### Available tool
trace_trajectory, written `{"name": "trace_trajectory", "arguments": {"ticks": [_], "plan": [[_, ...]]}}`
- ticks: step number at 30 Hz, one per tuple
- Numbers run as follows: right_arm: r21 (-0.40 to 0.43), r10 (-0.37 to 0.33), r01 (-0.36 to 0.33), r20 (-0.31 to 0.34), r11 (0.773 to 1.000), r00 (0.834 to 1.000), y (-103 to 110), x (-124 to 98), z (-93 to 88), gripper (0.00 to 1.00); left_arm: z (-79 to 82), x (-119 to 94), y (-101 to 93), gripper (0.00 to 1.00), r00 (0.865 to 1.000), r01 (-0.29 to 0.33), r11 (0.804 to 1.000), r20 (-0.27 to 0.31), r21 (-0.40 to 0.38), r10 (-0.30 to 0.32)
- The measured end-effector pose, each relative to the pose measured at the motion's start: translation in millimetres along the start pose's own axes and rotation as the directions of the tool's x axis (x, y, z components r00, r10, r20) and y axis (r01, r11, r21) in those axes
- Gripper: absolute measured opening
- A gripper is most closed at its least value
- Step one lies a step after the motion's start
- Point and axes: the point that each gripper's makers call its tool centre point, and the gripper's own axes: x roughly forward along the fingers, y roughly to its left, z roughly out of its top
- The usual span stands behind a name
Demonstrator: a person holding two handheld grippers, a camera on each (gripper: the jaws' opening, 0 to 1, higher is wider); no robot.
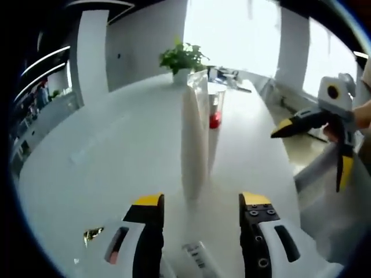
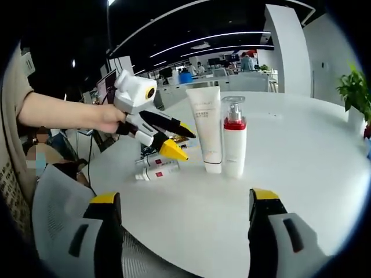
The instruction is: Arrange the skincare products in the storage area until every visible bottle or jar stands upright without overlapping.
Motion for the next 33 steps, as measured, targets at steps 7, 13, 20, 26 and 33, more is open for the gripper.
{"name": "trace_trajectory", "arguments": {"ticks": [7, 13, 20, 26, 33], "plan": [[-0.012, 0.020, -0.020, -0.009, 1.000, 1.000, 4.6, 0.8, -1.3, 0.91, -11.7, -18.1, -1.5, 0.56, 0.999, -0.050, 0.997, 0.007, -0.051, 0.050], [-0.005, 0.021, -0.021, -0.004, 1.000, 1.000, 4.6, 0.4, -0.6, 0.91, -27.7, -31.5, -10.1, 0.59, 0.998, -0.070, 0.993, -0.010, -0.096, 0.069], [-0.011, 0.026, -0.026, -0.007, 1.000, 1.000, 6.3, 0.2, -1.1, 0.90, -38.8, -47.3, -18.1, 0.67, 0.995, -0.098, 0.985, -0.018, -0.140, 0.097], [-0.016, 0.026, -0.026, -0.008, 1.000, 1.000, 6.6, 0.1, -1.5, 0.90, -46.7, -61.0, -25.0, 0.72, 0.992, -0.126, 0.976, -0.011, -0.176, 0.126], [-0.032, 0.027, -0.028, -0.014, 0.999, 1.000, 8.1, 0.2, -2.2, 0.90, -62.2, -77.5, -36.3, 0.79, 0.988, -0.156, 0.965, -0.018, -0.210, 0.156]]}}
